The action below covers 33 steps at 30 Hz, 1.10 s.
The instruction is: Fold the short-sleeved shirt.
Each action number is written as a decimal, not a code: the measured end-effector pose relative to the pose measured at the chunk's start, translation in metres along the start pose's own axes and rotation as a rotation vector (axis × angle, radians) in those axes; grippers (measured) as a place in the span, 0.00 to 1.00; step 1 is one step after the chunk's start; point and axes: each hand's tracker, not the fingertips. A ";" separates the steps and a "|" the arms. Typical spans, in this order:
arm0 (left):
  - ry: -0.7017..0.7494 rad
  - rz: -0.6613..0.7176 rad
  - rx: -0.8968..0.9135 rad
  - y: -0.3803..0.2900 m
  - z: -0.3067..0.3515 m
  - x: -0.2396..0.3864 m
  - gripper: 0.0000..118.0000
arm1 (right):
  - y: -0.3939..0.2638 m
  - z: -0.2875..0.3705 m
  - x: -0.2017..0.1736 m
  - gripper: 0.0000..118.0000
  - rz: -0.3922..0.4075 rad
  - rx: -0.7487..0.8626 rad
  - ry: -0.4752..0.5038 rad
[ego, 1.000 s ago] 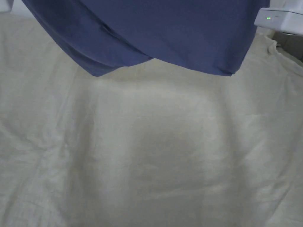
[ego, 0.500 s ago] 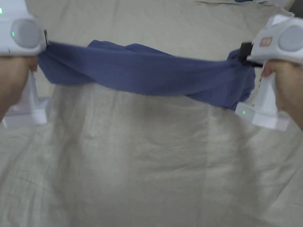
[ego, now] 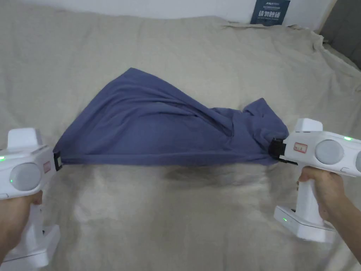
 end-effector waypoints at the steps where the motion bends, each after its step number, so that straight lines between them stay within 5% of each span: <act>1: -0.021 0.030 0.000 -0.009 0.012 -0.007 0.00 | -0.008 0.010 0.002 0.08 0.001 0.000 0.012; 9: -0.039 0.176 0.007 -0.080 0.084 -0.048 0.00 | -0.076 0.076 0.022 0.08 0.040 -0.003 0.066; 25: -0.046 0.155 -0.102 -0.134 0.102 -0.061 0.02 | -0.154 0.104 0.041 0.10 -0.021 -0.099 0.054; 26: -0.046 0.154 -0.102 -0.132 0.104 -0.062 0.11 | -0.155 0.104 0.043 0.17 -0.029 -0.099 0.053; 28: -0.046 0.145 -0.097 -0.130 0.108 -0.066 0.35 | -0.152 0.108 0.046 0.48 -0.037 -0.102 0.047; 29: -0.051 0.146 -0.096 -0.127 0.109 -0.069 0.65 | -0.150 0.110 0.047 0.70 -0.040 -0.103 0.045; 30: -0.061 0.151 -0.103 -0.123 0.112 -0.074 0.84 | -0.148 0.115 0.050 0.79 -0.038 -0.107 0.040; 31: -0.074 0.157 -0.113 -0.119 0.114 -0.078 0.96 | -0.145 0.120 0.051 0.81 -0.037 -0.105 0.038; 33: -0.088 0.166 -0.083 -0.110 0.124 -0.084 1.00 | -0.137 0.131 0.054 0.81 -0.025 -0.081 0.032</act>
